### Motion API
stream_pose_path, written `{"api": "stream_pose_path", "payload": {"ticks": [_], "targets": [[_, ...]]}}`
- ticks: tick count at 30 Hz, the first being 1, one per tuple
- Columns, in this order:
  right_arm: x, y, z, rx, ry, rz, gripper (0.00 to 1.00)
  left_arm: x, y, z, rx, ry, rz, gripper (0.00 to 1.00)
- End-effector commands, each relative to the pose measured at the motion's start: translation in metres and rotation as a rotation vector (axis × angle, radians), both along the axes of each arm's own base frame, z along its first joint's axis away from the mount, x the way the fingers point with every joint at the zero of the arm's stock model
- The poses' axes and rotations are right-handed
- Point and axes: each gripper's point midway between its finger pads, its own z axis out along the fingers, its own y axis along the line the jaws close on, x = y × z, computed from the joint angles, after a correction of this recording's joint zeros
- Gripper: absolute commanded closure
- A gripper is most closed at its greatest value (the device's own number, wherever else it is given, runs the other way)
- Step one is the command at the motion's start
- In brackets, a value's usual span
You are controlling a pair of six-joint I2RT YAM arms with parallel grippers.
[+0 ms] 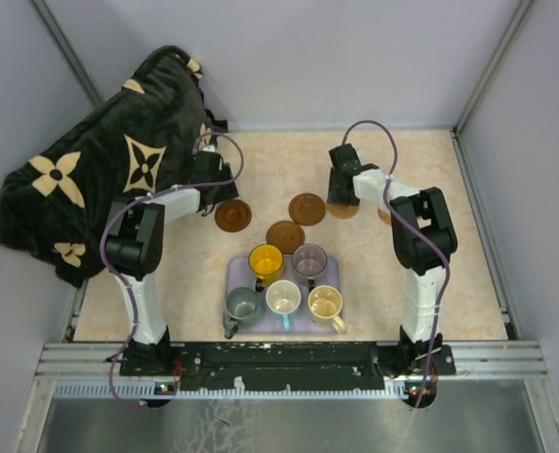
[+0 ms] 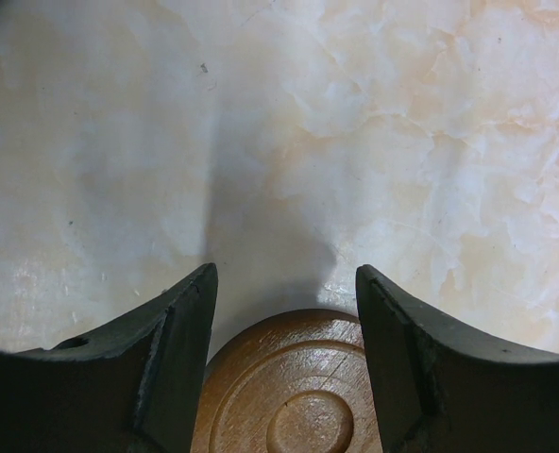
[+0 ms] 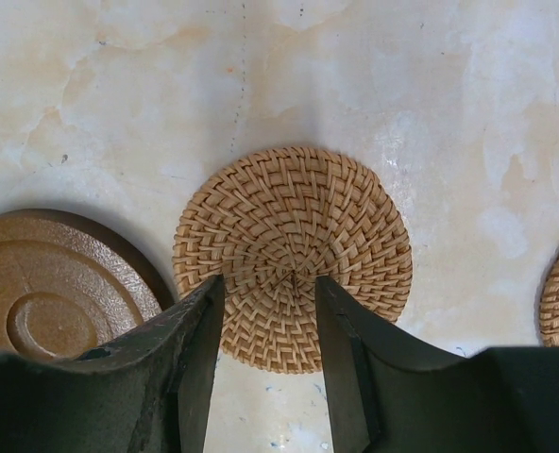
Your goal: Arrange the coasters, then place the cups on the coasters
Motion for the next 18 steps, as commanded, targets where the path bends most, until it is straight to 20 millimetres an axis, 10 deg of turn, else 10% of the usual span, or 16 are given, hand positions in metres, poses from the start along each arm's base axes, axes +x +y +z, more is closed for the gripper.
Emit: {"api": "stream_pose_path", "payload": {"ticks": [1, 11, 18], "targets": [[-0.027, -0.022, -0.03, -0.04, 0.116, -0.024, 0.54, -0.016, 0.0, -0.016, 0.003, 0.07, -0.033, 0.33], [-0.009, -0.035, 0.094, -0.051, -0.18, -0.041, 0.43, -0.011, -0.008, 0.071, -0.048, -0.124, -0.097, 0.33], [-0.025, -0.054, 0.116, -0.099, -0.223, -0.069, 0.42, -0.036, 0.002, 0.102, -0.048, -0.192, -0.086, 0.32]]}}
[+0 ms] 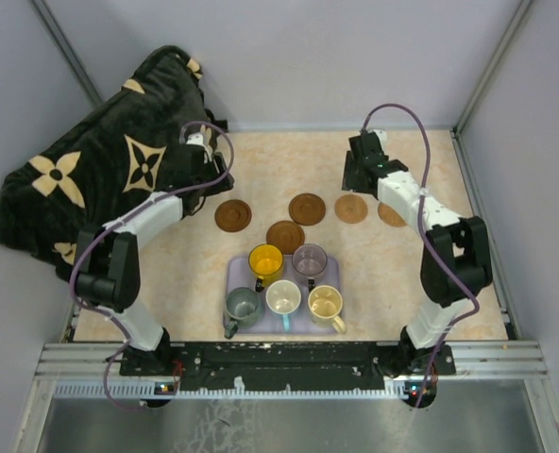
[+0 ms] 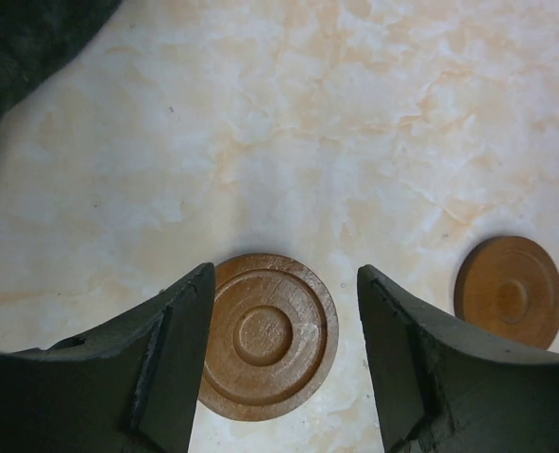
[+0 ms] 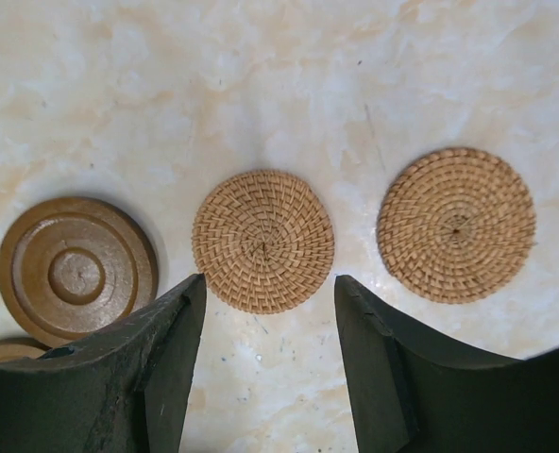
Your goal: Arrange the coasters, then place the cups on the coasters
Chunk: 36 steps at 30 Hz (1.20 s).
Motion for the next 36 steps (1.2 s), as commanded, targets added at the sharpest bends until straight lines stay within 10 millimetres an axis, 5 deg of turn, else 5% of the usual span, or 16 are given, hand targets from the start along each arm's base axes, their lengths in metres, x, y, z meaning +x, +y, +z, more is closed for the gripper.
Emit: {"api": "stream_pose_path", "payload": {"ticks": [1, 11, 25, 36], "targets": [[-0.01, -0.021, 0.017, -0.06, -0.04, -0.039, 0.42, -0.016, 0.007, 0.015, 0.004, -0.04, -0.004, 0.32], [-0.04, -0.03, 0.002, -0.023, -0.005, -0.038, 0.39, -0.058, 0.02, -0.003, 0.019, -0.008, 0.001, 0.26], [-0.045, 0.088, 0.012, 0.043, -0.031, 0.316, 0.54, -0.095, 0.008, -0.034, 0.019, 0.056, -0.054, 0.26], [-0.058, 0.176, -0.026, 0.036, 0.097, 0.552, 0.62, -0.096, 0.016, -0.046, 0.036, 0.073, 0.002, 0.29]]}}
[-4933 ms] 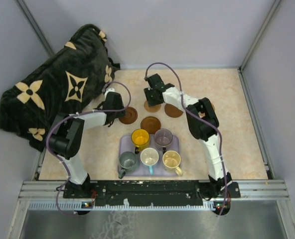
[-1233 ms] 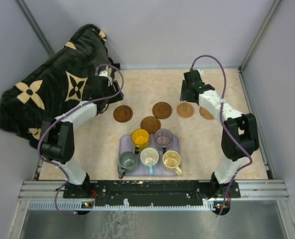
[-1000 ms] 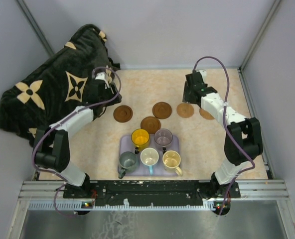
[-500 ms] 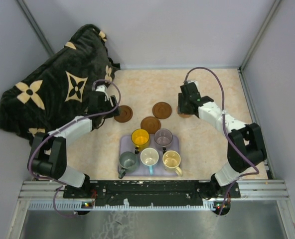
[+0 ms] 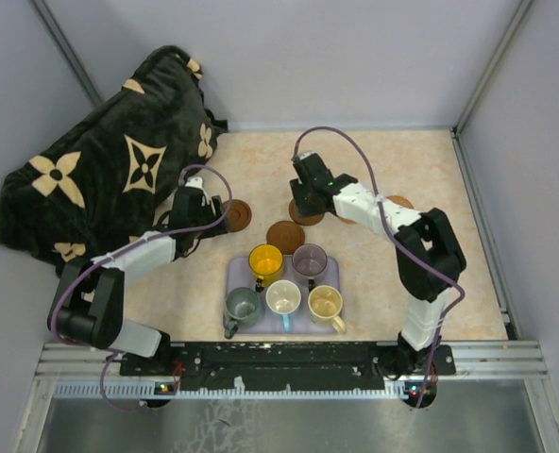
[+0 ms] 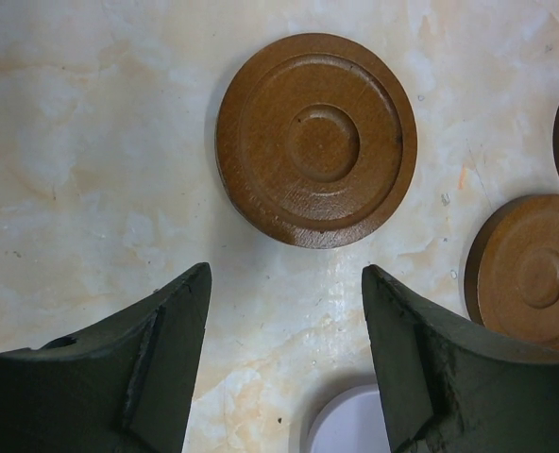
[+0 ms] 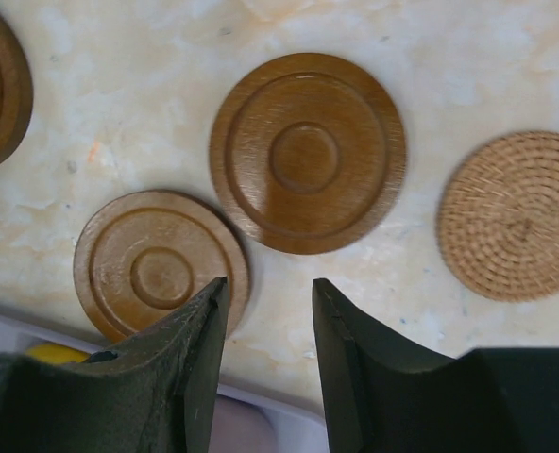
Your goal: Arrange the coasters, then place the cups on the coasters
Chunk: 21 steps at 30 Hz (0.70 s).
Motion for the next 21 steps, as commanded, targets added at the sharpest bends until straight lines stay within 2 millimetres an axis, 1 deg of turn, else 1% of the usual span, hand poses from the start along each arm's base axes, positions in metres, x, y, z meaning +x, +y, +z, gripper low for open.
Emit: {"api": "stream_pose_path", "payload": {"ticks": [1, 3, 5, 11, 14, 17, 21], "targets": [[-0.005, 0.034, -0.004, -0.004, 0.017, 0.099, 0.63, 0.014, 0.001, 0.008, 0.001, -0.04, 0.037, 0.29], [-0.008, 0.042, -0.009, -0.012, 0.025, 0.118, 0.68, 0.021, 0.003, 0.009, 0.019, -0.052, 0.049, 0.28], [-0.01, 0.047, -0.018, -0.024, 0.039, 0.127, 0.7, 0.028, 0.002, 0.009, 0.034, -0.054, 0.046, 0.27], [-0.016, 0.053, -0.031, -0.036, 0.072, 0.137, 0.72, 0.041, 0.003, -0.01, 0.082, 0.002, 0.06, 0.25], [-0.018, 0.056, -0.038, -0.04, 0.095, 0.144, 0.73, 0.044, 0.005, -0.018, 0.095, 0.012, 0.071, 0.25], [-0.019, 0.057, -0.051, -0.056, 0.134, 0.15, 0.73, 0.045, 0.009, -0.026, 0.116, 0.034, 0.089, 0.25], [-0.021, 0.067, -0.066, -0.04, 0.175, 0.174, 0.73, 0.043, 0.019, -0.038, 0.163, 0.092, 0.141, 0.26]]}}
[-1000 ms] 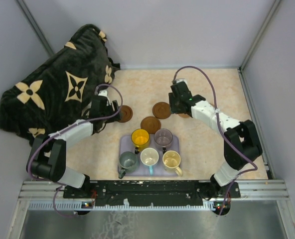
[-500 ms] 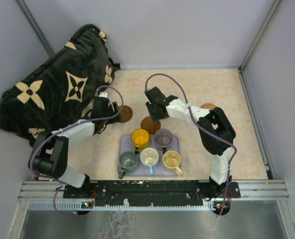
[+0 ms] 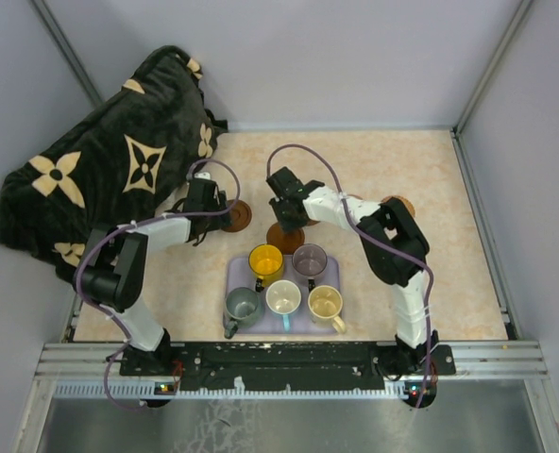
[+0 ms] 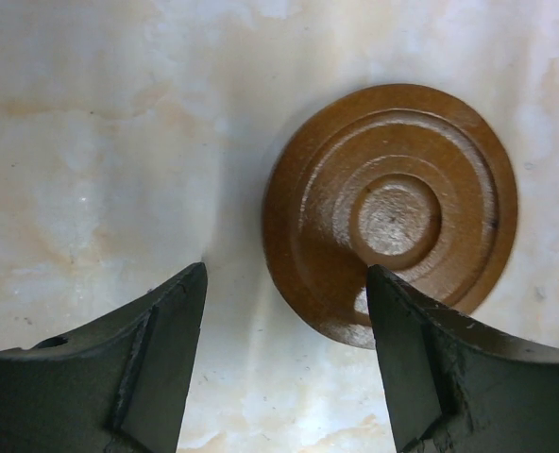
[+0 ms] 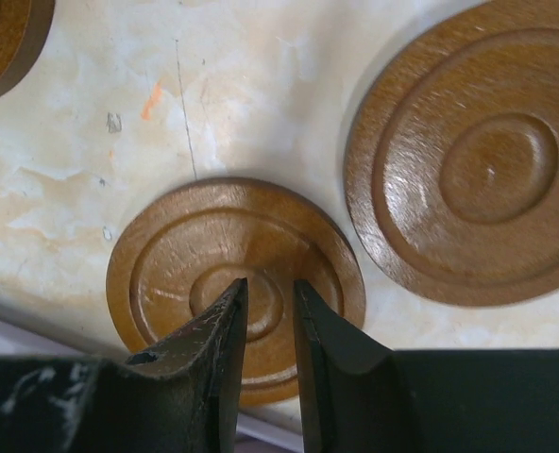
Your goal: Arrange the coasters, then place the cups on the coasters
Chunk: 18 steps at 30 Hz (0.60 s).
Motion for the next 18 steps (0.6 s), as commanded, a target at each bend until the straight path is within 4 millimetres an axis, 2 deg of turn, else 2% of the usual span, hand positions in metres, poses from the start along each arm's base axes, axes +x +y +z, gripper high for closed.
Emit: {"api": "stream_pose_path", "payload": {"ticks": [1, 9, 18], "targets": [[0.001, 0.02, -0.006, 0.037, 0.034, 0.042, 0.73, 0.007, 0.011, -0.003, 0.061, 0.024, 0.064, 0.26], [0.007, 0.033, -0.035, 0.015, 0.095, 0.058, 0.73, 0.009, 0.023, -0.016, 0.111, 0.066, 0.137, 0.27], [0.036, 0.054, -0.055, -0.011, 0.097, 0.07, 0.73, 0.021, 0.037, -0.023, 0.092, 0.084, 0.188, 0.28]]}}
